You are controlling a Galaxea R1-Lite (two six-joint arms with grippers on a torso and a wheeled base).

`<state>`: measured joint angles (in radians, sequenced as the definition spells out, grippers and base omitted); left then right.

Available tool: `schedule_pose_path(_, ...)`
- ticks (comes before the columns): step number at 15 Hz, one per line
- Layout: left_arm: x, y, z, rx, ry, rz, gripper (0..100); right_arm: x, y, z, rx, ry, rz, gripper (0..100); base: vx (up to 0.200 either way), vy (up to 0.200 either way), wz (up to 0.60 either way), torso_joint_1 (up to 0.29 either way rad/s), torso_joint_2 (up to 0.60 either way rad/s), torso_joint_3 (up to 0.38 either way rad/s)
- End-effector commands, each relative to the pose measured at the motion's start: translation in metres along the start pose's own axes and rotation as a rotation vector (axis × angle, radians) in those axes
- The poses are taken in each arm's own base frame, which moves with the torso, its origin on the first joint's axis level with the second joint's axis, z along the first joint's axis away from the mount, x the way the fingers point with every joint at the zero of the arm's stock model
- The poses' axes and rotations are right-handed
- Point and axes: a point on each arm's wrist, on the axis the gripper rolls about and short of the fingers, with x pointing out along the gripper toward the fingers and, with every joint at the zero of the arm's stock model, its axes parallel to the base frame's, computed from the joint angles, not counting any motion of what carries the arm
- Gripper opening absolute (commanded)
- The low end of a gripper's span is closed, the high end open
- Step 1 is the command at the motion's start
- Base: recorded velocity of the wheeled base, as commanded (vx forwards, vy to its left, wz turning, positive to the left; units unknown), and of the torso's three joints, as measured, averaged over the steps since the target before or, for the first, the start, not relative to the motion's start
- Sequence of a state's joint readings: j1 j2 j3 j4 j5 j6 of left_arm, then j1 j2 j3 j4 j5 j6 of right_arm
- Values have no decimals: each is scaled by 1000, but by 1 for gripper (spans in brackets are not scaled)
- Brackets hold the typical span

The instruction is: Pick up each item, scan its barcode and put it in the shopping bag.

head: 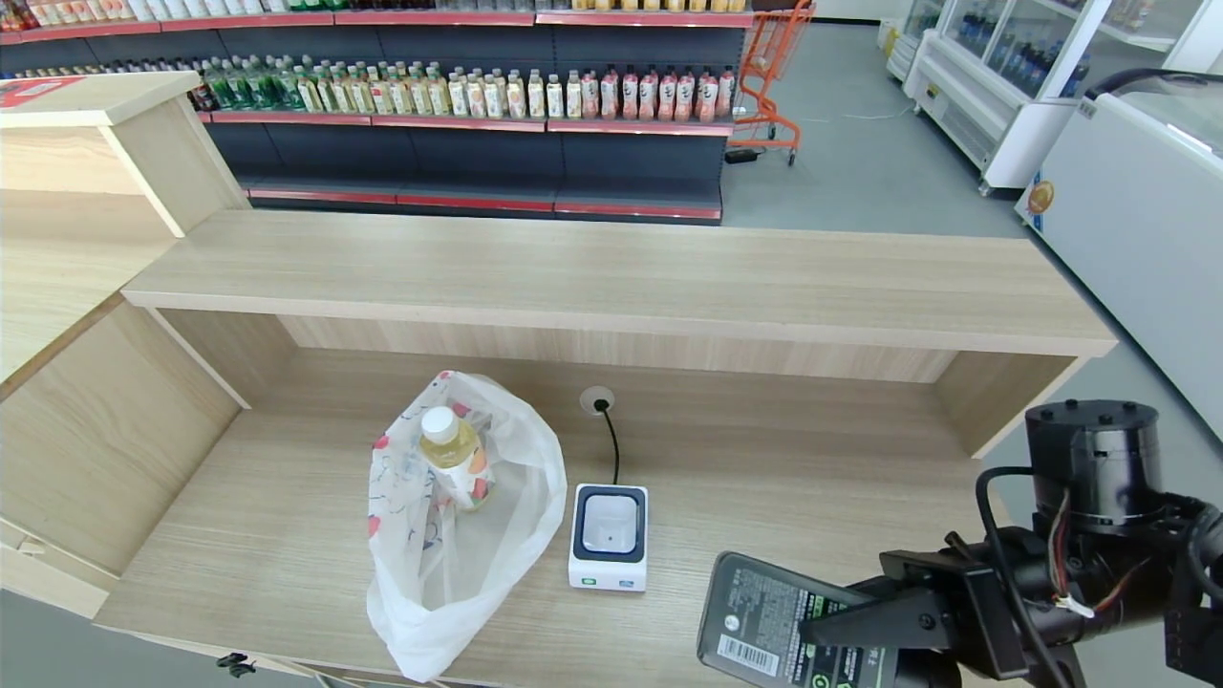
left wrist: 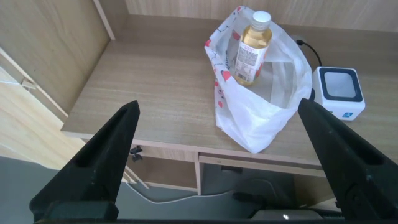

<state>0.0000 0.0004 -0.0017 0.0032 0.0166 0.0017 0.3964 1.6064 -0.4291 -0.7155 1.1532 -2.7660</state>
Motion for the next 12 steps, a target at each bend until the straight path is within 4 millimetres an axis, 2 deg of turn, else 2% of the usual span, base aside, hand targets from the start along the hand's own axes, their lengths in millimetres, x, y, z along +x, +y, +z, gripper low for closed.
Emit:
schedule_pose_path(1, 0, 0, 0, 0, 0, 0, 100, 3, 5, -1, 12, -7, 0, 0, 0, 0, 0, 0, 0, 0)
schedule_pose_path(12, 0, 0, 0, 0, 0, 0, 100, 12, 28, -1, 114, -36, 19, 0, 0, 0, 0, 0, 0, 0)
